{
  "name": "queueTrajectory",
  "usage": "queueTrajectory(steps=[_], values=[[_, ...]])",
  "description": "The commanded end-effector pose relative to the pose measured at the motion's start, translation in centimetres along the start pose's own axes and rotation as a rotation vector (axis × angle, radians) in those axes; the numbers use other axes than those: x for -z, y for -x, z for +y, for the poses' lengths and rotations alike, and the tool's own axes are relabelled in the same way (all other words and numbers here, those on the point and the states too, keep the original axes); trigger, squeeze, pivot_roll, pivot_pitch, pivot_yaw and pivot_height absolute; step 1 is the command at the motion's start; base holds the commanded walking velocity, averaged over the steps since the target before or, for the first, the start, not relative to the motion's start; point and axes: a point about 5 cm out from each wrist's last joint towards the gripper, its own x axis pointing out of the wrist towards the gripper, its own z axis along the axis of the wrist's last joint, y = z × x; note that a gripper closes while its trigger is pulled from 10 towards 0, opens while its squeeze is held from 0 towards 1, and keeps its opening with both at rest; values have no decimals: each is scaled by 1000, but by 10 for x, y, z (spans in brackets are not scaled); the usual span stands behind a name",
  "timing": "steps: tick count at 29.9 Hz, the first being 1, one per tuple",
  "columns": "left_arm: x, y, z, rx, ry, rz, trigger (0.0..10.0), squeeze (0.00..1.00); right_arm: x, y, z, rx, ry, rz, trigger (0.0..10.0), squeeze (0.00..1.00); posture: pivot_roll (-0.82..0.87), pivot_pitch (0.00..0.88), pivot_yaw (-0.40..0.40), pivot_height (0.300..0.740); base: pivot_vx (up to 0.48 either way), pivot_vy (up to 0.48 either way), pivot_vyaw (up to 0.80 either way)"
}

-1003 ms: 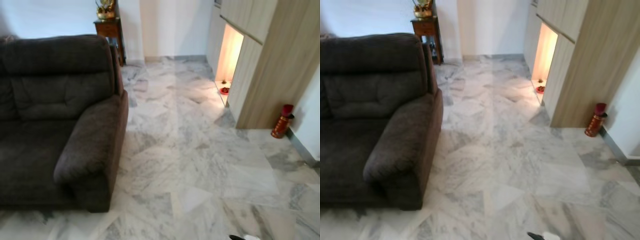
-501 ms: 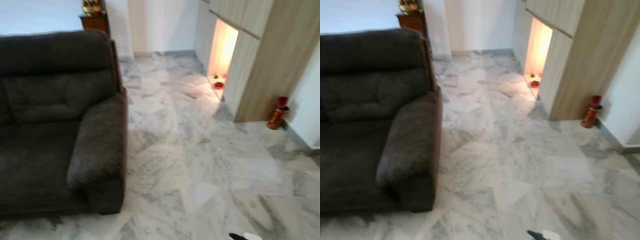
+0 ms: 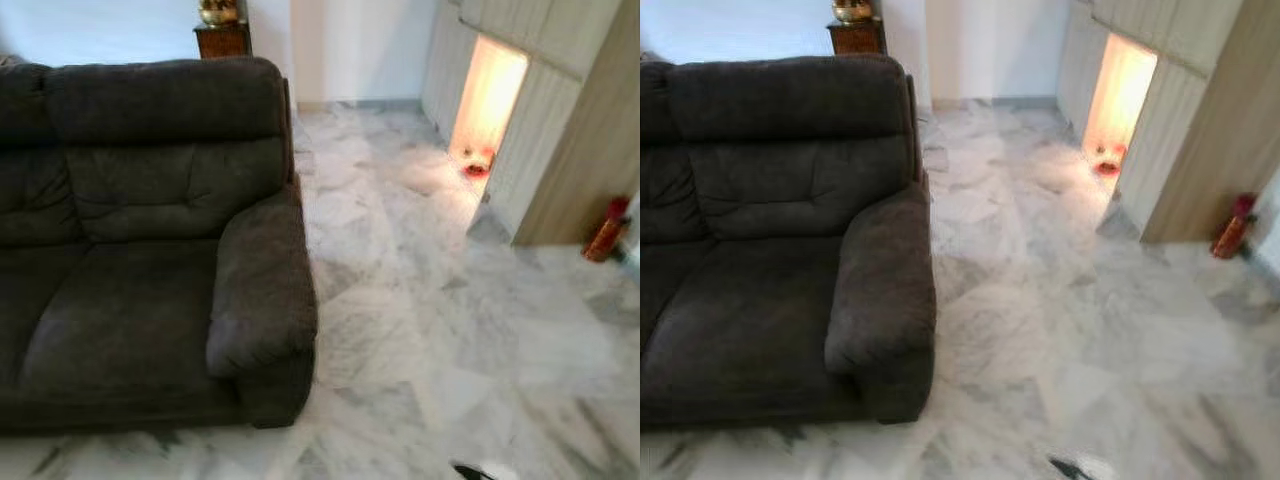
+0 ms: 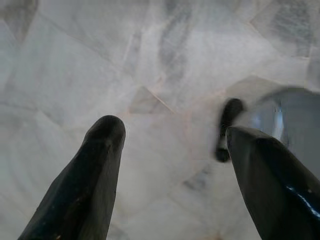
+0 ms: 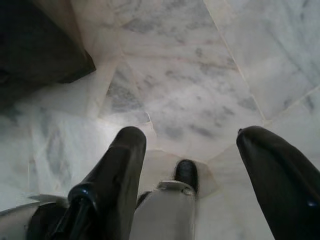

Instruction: Move the pillow to the sofa from floor

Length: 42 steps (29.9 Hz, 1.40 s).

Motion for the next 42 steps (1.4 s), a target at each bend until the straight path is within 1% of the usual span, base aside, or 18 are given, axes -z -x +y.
queueTrajectory(steps=[1,6,7,10,14,18,21,23,25,27,30,34,35,37,42], values=[[0,1,7,-15,-18,4,10000,0,-6,-3,10,-22,-9,-18,10000,0,53,0,27,740,0,472,0],[0,1,7,-16,-16,4,10000,0,-6,-3,10,-25,-14,-21,10000,0,56,0,25,740,0,472,0],[0,1,7,-16,-16,4,10000,0,-7,-3,10,-31,7,-22,10000,0,57,0,23,740,0,472,0],[0,1,7,-16,-13,4,10000,0,-8,-3,10,-35,13,-28,10000,0,58,0,21,740,0,472,0],[0,1,6,-16,-11,4,10000,0,-8,-2,9,-37,34,-27,10000,0,58,0,20,740,0,472,741],[0,1,6,-15,-10,5,10000,0,-8,-2,10,-43,11,-29,10000,0,55,0,20,740,0,472,800],[0,1,6,-14,-14,5,10000,0,-7,-2,10,-37,-27,-31,10000,0,54,0,20,740,0,471,0],[0,0,6,-14,-14,4,10000,0,-7,-2,10,-32,-33,-30,10000,0,54,0,20,740,0,469,0],[-1,0,6,-13,-15,3,10000,0,-8,-3,10,-31,-17,-30,10000,0,54,0,21,740,0,469,0],[-1,0,6,-13,-15,2,10000,0,-8,-3,10,-31,-24,-32,10000,0,54,0,22,740,0,469,0],[-1,0,6,-14,-17,2,10000,0,-8,-3,10,-35,18,-21,10000,0,54,0,25,740,0,469,0],[-1,0,7,-15,-17,1,10000,0,-8,-3,11,-38,10,-21,10000,0,54,0,25,740,0,469,0],[-2,0,7,-15,-17,1,10000,0,-8,-3,11,-43,26,-20,10000,0,53,0,28,740,0,469,0],[-2,0,7,-15,-17,1,10000,0,-9,-3,11,-45,31,-21,10000,0,55,0,26,740,0,469,0],[-2,0,7,-16,-17,1,10000,0,-9,-3,11,-44,31,-23,10000,0,56,0,27,740,0,469,800]])
